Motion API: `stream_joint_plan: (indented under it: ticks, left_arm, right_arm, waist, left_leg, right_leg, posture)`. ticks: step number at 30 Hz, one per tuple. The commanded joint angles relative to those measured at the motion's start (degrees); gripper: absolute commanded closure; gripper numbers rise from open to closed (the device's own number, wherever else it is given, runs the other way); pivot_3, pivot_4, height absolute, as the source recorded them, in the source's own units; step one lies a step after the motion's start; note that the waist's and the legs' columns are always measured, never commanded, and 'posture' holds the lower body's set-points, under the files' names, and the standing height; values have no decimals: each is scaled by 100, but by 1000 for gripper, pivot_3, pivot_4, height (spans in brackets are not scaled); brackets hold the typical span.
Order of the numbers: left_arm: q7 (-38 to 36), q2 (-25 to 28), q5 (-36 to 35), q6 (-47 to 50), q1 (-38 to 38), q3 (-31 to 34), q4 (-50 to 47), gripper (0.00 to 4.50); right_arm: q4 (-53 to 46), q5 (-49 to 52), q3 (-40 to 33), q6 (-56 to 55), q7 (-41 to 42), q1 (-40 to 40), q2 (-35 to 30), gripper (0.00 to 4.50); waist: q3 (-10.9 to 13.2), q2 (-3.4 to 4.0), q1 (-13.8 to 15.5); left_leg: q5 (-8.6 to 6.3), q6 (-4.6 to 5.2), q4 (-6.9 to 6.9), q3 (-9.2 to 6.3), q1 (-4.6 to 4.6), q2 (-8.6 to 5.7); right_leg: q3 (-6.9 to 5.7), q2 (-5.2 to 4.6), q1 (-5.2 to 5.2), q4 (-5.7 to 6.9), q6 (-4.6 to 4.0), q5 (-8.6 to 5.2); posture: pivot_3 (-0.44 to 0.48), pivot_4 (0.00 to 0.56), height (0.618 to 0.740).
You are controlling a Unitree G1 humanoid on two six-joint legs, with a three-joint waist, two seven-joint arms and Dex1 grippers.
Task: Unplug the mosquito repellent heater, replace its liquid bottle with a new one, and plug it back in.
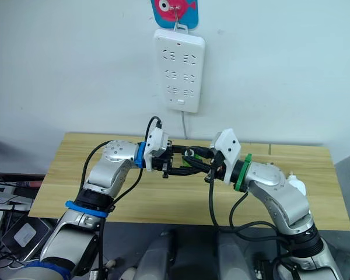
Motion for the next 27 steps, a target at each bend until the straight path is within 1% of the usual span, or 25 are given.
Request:
stream_joint_plan:
  ticks: [1, 4, 6, 10, 11, 12, 14, 17, 19, 22, 27]
  left_arm:
    - [-21, -90, -162, -43, -26, 10, -356, 2258]
    - [31, -133, -197, 51, -61, 45, -320, 2258]
    - [61, -157, -327, 214, -81, 137, -370, 1500]
    - [347, -232, -440, 323, -21, 319, -559, 259]
    - [481, -272, -456, 303, 30, 374, -651, 13]
    - [577, -295, -472, 291, 66, 405, -719, 0]
    - [988, -416, -442, 167, 178, 532, -898, 0]
    - [1691, -692, -336, -81, 425, 707, -1248, 0]
    - [2028, -859, -223, -290, 614, 674, -1501, 0]
    - [2421, -1091, -51, -579, 846, 543, -1785, 0]
    - [3021, -1414, 78, -608, 1070, 415, -2017, 0]
  right_arm:
    - [-104, 29, -31, -175, 85, 21, 106, 3636]
    - [-126, 199, -226, -148, 32, 42, 259, 3636]
    - [-133, 422, -473, 29, -153, 47, 441, 3636]
    - [-162, 827, -982, 422, -542, 86, 659, 3636]
    - [-168, 1033, -1184, 592, -726, 114, 739, 3636]
    - [-177, 1182, -1324, 722, -857, 130, 793, 3636]
    - [-128, 1808, -1829, 1159, -1392, 167, 1044, 3636]
    - [48, 2830, -2599, 1621, -2281, 172, 1424, 3636]
    - [142, 3635, -2942, 1810, -2853, 103, 1633, 3636]
    - [213, 4812, -3160, 1921, -3690, -10, 1835, 3636]
    - [169, 6318, -3075, 1630, -4863, -72, 1947, 3636]
  waist:
    - [-1, -2, 0]
    - [-3, -3, 0]
    - [-3, -3, -1]
    - [-5, -4, -1]
    - [-5, -4, -1]
    - [-5, -4, -1]
    - [-6, -4, -4]
    - [-7, -6, -4]
    - [-7, -5, -4]
    - [-7, -5, -13]
    - [-8, -5, -17]
  left_leg:
    - [0, 0, 0, 1, 0, 0]
    - [0, 0, 1, 0, 0, 1]
    - [0, 0, 1, 0, 0, 1]
    - [0, -1, 2, -1, 0, 1]
    - [0, -1, 1, -1, 0, 1]
    - [0, -1, 2, -2, 0, 1]
    - [0, -1, 1, -2, 1, 2]
    - [0, -1, 1, -4, 1, 4]
    - [0, 0, 1, -3, 1, 3]
    - [0, 1, 0, 6, 2, 4]
    - [-12, 22, 1, 8, 2, 3]
  right_leg:
    - [1, 0, 0, 0, 0, 0]
    - [0, 0, 0, 1, 0, 0]
    - [0, 0, 0, 2, 0, 0]
    - [0, -4, 0, 3, 0, 0]
    - [1, -4, 0, 3, -1, 0]
    - [2, -5, 0, 3, -1, 0]
    - [1, -7, 0, 5, -1, 0]
    - [2, -9, 0, 7, -1, 1]
    - [4, -11, 0, 8, -1, 1]
    - [6, -10, 0, 9, -2, 1]
    - [8, -8, 0, 13, -1, 1]
  posture:
    - [55, 242, 740]
    - [51, 245, 740]
    - [51, 245, 740]
    - [43, 248, 740]
    - [39, 251, 740]
    - [39, 251, 740]
    - [37, 254, 740]
    - [34, 260, 740]
    - [37, 264, 740]
    - [37, 267, 740]
    - [39, 271, 740]
